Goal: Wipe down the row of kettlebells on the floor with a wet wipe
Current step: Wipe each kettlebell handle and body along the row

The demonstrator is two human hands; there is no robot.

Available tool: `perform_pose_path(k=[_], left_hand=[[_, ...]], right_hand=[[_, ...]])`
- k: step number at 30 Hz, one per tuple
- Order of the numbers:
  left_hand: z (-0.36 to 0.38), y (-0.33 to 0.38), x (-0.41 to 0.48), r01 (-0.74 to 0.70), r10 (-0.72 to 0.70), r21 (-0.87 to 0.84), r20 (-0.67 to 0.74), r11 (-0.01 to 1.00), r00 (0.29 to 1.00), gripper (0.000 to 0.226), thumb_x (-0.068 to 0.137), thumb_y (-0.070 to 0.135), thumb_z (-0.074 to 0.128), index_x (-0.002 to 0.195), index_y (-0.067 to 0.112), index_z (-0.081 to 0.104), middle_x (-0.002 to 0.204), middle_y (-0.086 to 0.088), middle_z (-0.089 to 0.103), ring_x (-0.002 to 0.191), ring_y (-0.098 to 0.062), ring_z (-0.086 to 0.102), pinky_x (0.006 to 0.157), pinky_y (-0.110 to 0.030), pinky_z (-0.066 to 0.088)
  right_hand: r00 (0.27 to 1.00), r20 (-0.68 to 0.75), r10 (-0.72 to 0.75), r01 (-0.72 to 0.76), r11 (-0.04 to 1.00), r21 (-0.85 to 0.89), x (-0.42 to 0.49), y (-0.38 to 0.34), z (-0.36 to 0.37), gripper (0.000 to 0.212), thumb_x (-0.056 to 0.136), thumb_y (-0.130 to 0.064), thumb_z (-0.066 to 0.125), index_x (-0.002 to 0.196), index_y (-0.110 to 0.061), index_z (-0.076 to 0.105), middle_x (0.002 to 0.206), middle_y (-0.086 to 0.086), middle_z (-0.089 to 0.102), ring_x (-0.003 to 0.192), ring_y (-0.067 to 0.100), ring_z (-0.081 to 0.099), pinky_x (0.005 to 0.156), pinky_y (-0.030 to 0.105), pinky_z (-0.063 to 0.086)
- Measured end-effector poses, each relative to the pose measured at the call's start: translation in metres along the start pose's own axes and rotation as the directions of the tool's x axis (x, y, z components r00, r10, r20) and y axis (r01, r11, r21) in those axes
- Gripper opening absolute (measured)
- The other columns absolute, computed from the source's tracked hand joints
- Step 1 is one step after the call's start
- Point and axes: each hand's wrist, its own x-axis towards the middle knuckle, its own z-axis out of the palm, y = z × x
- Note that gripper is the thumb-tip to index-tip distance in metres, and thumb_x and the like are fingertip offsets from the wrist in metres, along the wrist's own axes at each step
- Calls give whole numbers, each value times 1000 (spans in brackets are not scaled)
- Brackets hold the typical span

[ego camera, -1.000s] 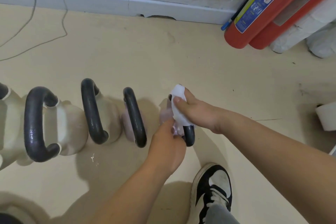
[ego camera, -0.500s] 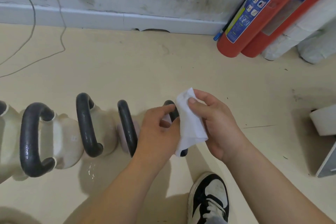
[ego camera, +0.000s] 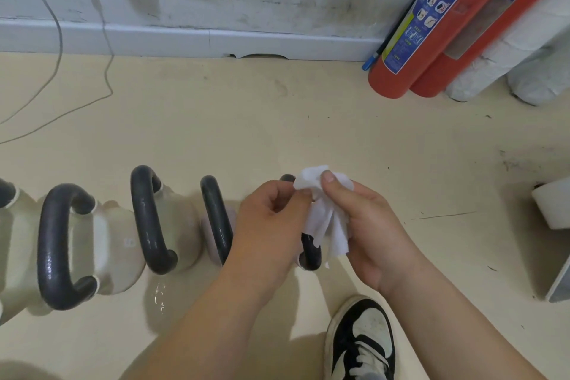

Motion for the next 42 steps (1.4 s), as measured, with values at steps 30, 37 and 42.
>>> perform_pose_path(k=[30, 37, 42], left_hand=[[6, 12, 17, -141, 178, 805, 45, 576, 983, 28, 101, 23, 51, 128, 22, 54, 133, 4, 45, 98, -14, 58, 91, -26, 43], [14, -24, 20, -281, 180, 753, 216, 595, 960, 61, 102, 13, 46, 159, 15, 25, 166, 0, 23, 153, -15, 22, 119, -21, 20], [15, -22, 34, -254, 260, 652, 90, 715, 962, 31, 102, 13, 46, 131, 17, 57, 129, 0, 61, 114, -19, 59, 86, -17, 40]], right_hand=[[909, -414, -56, -104, 929, -354, 46, 32, -13, 23, 99, -30, 63, 115, -16, 70, 115, -3, 69, 100, 16, 64, 92, 37, 55], [996, 57, -75, 92, 914, -395, 21, 23, 10, 37, 109, -27, 46, 144, -33, 58, 141, -22, 60, 130, -8, 54, 101, 5, 41], [995, 88, 41, -9, 943, -334, 37, 21, 11, 39, 110, -44, 34, 112, -38, 72, 104, -24, 76, 98, -15, 68, 77, 7, 51]])
